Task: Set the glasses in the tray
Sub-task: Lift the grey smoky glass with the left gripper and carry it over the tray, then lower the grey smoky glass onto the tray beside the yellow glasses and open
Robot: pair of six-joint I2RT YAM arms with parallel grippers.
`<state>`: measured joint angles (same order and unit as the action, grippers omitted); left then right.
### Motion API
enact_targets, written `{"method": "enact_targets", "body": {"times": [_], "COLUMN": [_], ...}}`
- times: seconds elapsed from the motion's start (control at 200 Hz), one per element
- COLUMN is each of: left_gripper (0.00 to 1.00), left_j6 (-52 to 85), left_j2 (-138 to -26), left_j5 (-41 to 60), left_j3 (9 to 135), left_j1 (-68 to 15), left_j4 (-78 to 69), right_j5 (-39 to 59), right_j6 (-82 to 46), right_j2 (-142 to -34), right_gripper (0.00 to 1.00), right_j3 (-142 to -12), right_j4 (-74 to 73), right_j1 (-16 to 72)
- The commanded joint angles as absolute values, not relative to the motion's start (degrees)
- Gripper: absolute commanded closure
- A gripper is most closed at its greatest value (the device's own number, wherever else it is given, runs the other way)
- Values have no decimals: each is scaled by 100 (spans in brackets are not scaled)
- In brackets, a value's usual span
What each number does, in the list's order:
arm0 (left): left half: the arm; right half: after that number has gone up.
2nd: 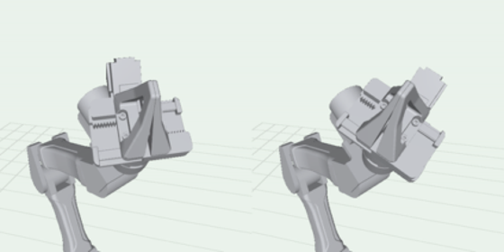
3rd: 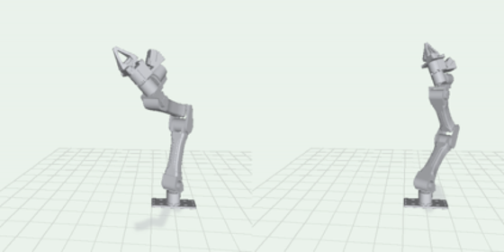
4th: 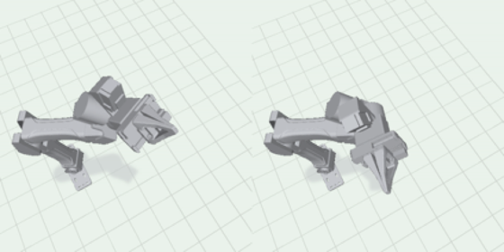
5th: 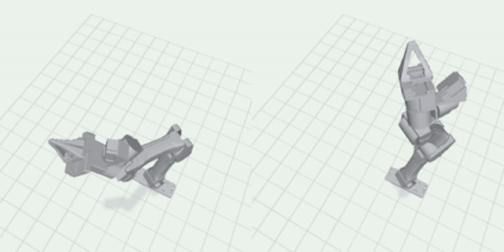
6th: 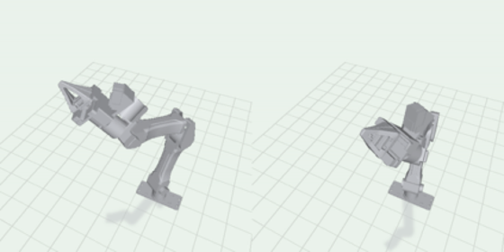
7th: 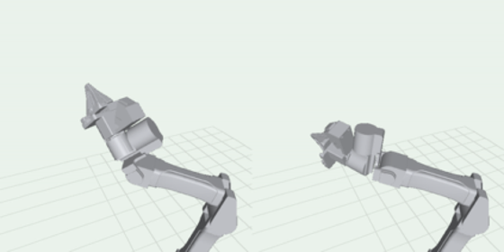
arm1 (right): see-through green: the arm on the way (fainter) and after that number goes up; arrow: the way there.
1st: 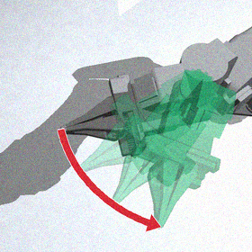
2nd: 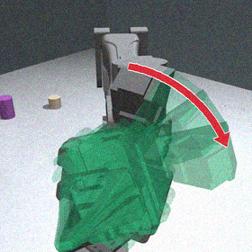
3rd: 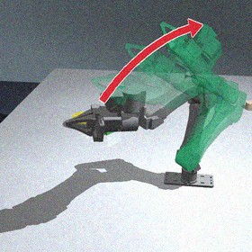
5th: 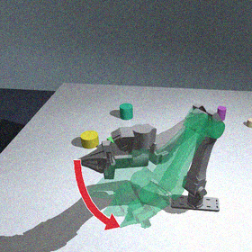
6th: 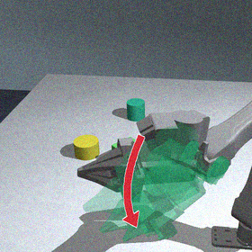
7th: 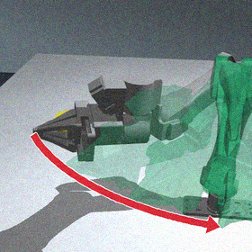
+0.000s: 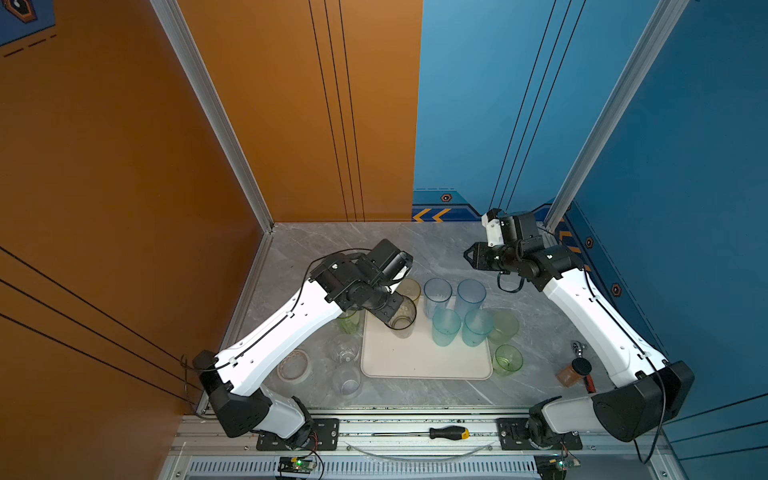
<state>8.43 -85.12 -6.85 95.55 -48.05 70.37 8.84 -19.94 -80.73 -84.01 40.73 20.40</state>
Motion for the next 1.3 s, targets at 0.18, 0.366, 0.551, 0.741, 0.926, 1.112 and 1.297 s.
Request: {"method": "enact_targets", "body": {"times": [0.18,0.366,0.551,0.741,0.926,1.112,1.297], "left_gripper": [94,94,94,94,94,94,94], "left_j6": [1090,1136,1126,1069,1029,1019,1028], "left_j2": [-9029,-9206,-9469,-9635,-9762,-9882,-9955], "left_j5": [-749,-813,-808,-817,-875,-782,-821], "left_j3": [9167,8912,8903,8930,8895,8894,8834], "left_j1": [-4908,-4931,-4922,-4880,-4805,-4770,-4759], "left_j4": [6266,5731,5685,5687,5654,5582,5501], "right_j5": [928,948,956,995,1021,1021,1044], "right_j6": [-2092,-2092,-2083,-2092,-2092,-2085,-2083], "right_j2": [-8134,-8215,-8292,-8384,-8476,-8549,-8620], "right_gripper": [65,65,65,65,65,65,65], "right_j3": [-8377,-8363,-8372,-8378,-8394,-8408,-8444], "right_j4": [3928,3925,3927,3920,3913,3920,3914], "right_j1": [2127,2136,2136,2145,2145,2145,2145]}}
